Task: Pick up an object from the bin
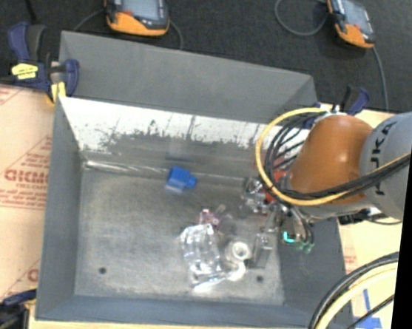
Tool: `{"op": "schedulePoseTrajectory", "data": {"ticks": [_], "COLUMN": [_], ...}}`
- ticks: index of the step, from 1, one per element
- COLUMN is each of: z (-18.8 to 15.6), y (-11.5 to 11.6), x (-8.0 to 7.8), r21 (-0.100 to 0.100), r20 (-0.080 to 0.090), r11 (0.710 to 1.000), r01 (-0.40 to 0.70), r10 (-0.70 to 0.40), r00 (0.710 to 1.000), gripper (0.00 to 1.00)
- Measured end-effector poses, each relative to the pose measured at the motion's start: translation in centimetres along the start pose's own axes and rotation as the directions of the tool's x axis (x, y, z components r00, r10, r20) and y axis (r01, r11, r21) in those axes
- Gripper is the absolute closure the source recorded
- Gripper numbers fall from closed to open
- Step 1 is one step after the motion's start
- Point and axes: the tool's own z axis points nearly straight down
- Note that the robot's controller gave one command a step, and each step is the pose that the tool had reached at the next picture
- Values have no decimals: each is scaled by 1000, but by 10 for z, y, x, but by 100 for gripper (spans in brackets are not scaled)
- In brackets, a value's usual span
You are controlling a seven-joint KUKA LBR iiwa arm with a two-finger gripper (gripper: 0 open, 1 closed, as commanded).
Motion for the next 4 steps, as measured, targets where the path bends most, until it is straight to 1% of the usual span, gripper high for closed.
{"op": "schedulePoseTrajectory", "data": {"ticks": [1,2,3,4], "z": [71,70,70,67], "y": [31,30,31,28], "x": [-16,-16,-17,6], "r21": [3,5,4,25], "r20": [6,7,8,22], "r11": [852,853,853,630], "r01": [523,522,522,776], "r10": [-523,-522,-522,-777], "r00": [852,853,853,630], "gripper": [0,100,0,0]}}
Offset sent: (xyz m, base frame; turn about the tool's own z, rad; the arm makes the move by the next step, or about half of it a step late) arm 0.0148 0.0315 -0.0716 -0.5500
